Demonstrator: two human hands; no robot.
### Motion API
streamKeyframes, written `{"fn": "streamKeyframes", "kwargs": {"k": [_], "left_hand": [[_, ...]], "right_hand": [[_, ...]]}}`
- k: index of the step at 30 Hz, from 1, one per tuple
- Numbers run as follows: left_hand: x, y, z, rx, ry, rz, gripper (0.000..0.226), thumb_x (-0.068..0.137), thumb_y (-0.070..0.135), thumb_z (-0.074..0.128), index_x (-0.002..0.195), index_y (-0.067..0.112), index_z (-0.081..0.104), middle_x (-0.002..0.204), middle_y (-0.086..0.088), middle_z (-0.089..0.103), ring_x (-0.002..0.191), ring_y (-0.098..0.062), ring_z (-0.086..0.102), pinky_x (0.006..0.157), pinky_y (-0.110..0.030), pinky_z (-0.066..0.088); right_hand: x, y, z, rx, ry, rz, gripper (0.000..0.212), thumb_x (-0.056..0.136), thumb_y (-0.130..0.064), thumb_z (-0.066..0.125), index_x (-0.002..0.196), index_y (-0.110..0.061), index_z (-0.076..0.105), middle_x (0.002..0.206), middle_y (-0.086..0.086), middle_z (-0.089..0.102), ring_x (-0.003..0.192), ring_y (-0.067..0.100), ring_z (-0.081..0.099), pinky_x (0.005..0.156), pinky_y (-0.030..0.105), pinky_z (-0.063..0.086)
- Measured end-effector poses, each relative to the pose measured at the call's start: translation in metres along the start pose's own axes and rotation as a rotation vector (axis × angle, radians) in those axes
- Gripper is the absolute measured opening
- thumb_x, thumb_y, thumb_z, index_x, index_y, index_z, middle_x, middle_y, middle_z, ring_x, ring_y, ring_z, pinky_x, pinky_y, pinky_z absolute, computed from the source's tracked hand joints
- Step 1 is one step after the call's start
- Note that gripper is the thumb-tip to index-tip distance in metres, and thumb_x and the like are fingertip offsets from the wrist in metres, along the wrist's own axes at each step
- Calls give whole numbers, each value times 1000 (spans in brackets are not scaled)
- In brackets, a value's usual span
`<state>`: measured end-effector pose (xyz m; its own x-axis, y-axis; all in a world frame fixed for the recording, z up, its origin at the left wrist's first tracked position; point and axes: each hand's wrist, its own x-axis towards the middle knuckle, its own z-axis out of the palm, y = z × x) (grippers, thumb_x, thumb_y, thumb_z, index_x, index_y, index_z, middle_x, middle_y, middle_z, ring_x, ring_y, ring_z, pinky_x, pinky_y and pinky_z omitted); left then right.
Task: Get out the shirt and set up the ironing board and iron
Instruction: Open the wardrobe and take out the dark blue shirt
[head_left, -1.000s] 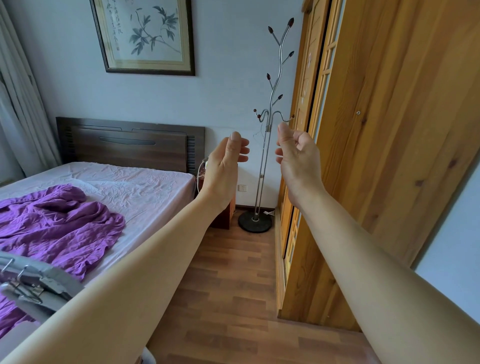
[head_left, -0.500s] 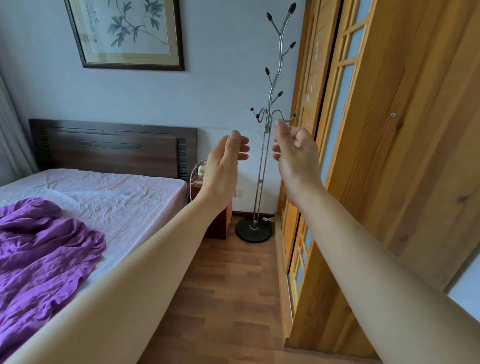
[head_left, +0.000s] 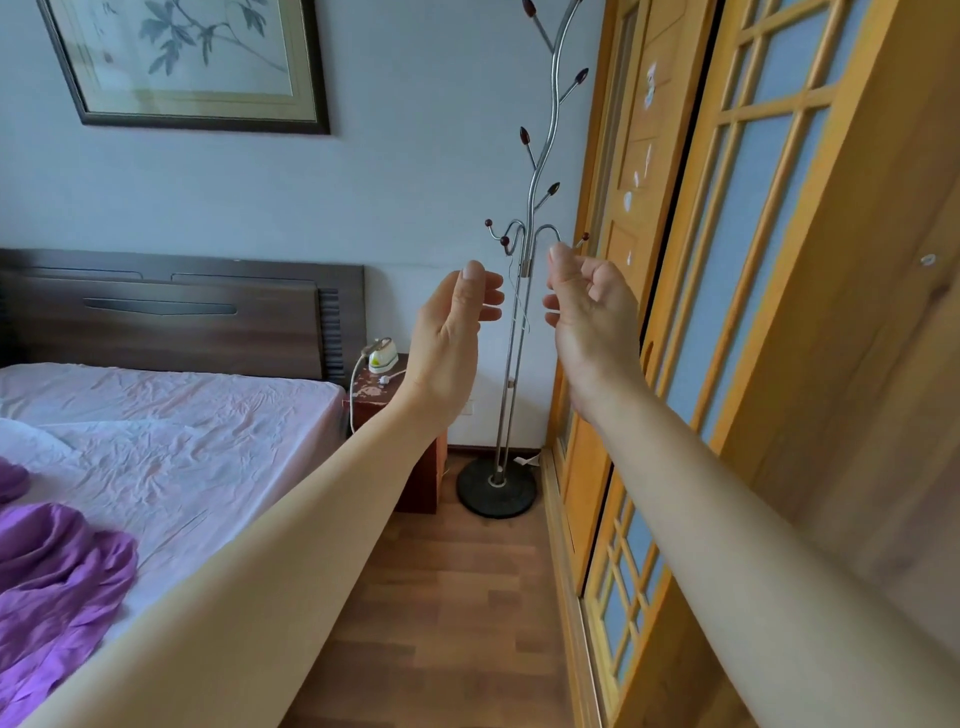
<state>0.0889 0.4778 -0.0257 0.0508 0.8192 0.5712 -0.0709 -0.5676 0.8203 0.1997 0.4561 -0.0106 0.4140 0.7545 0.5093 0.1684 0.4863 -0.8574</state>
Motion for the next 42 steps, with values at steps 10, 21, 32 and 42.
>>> {"fn": "streamKeyframes", "kwargs": {"k": [10, 21, 32, 42], "left_hand": [[129, -77, 25, -14, 2, 7, 41, 101, 33, 27, 105, 8, 59, 101, -6, 62, 93, -18, 60, 77, -15, 48], [245, -149, 66, -160, -147, 39, 39, 102, 32, 28, 99, 10, 59, 96, -5, 61, 92, -18, 60, 74, -12, 48], [317, -195, 157, -375, -670, 96, 38, 99, 40, 30, 101, 17, 60, 98, 5, 63, 96, -8, 60, 82, -16, 46], [276, -188, 267, -412, -1004, 422, 42, 95, 44, 33, 116, 17, 56, 118, 4, 59, 108, 0, 51, 95, -13, 38]], "right_hand": [[133, 71, 35, 47, 3, 14, 14, 93, -41, 53, 88, -29, 50, 90, -7, 58, 90, 9, 58, 91, 31, 50], [236, 126, 45, -78, 193, -30, 21, 91, -43, 55, 91, -22, 53, 94, -2, 59, 93, 13, 58, 85, 27, 48], [287, 158, 2, -313, 779, -127, 31, 91, -35, 59, 110, -11, 57, 109, 0, 62, 97, 6, 58, 82, 15, 43], [255, 137, -82, -889, 1203, -196, 52, 91, -32, 58, 135, -6, 47, 138, 7, 44, 130, 16, 38, 98, 9, 20]]}}
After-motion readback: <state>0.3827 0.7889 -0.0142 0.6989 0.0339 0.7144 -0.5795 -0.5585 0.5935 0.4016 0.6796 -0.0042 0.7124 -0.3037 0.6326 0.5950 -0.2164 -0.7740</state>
